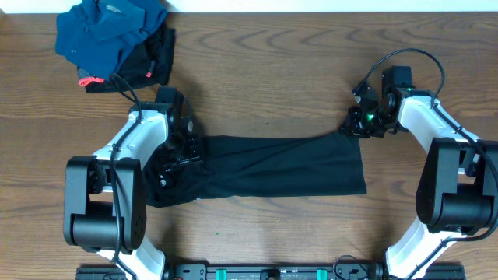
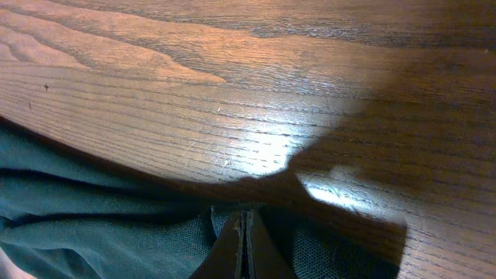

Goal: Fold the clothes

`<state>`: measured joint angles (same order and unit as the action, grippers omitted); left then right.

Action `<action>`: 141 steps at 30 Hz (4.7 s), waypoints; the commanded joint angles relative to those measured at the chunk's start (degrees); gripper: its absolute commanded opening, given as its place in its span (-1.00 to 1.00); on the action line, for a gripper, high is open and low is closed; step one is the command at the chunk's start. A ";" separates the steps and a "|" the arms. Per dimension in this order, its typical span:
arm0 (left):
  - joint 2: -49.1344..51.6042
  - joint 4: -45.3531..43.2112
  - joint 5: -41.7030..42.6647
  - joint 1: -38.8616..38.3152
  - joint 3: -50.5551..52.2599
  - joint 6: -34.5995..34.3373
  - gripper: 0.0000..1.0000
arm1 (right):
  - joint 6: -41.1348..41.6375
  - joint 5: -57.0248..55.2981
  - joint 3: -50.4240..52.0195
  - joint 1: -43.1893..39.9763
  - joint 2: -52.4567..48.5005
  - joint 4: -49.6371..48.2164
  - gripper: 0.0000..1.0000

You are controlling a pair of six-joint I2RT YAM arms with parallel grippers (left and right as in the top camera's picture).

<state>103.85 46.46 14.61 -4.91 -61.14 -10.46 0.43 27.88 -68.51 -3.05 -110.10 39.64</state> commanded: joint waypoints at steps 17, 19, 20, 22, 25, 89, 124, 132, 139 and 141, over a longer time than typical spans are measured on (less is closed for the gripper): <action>0.79 0.33 -2.45 0.61 0.83 0.81 0.20 | 3.61 -6.91 -8.59 -0.42 4.70 26.58 -0.97; 0.79 0.28 -2.45 0.61 0.83 0.81 0.20 | 5.57 -10.34 -8.59 -0.42 5.77 29.97 -0.97; 0.79 0.13 -2.45 0.61 0.83 0.81 0.20 | 6.38 -12.24 -8.59 -0.42 6.12 31.34 -0.97; 0.79 -0.13 -2.45 0.61 0.83 0.79 0.20 | 8.74 -17.79 -8.57 -0.42 6.60 33.73 -0.97; 0.79 -0.52 -2.45 0.61 0.83 0.79 0.21 | 13.22 -25.90 -8.39 -0.42 6.60 35.39 -0.97; -6.36 -4.83 15.67 -14.69 1.68 -0.33 -0.36 | 9.44 2.89 1.38 21.86 4.96 10.49 -0.97; 1.99 4.87 -3.80 -14.62 1.66 -0.07 -0.35 | 13.03 -17.40 9.38 1.66 4.96 10.29 -0.86; -4.07 4.70 -3.78 -14.62 0.48 0.35 -0.35 | 12.44 -17.03 8.66 -0.83 5.01 10.40 -0.83; -16.33 3.82 -3.76 -14.69 -0.46 1.66 -0.23 | 9.49 -15.19 1.11 -0.76 6.23 18.01 -0.63; -20.13 3.50 -3.76 -14.69 -0.46 1.66 -0.06 | 8.37 -15.26 -2.21 -0.81 7.21 21.84 -0.37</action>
<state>88.12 50.09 11.79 -19.73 -60.14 -9.50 11.22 13.65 -66.22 -3.27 -104.60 59.51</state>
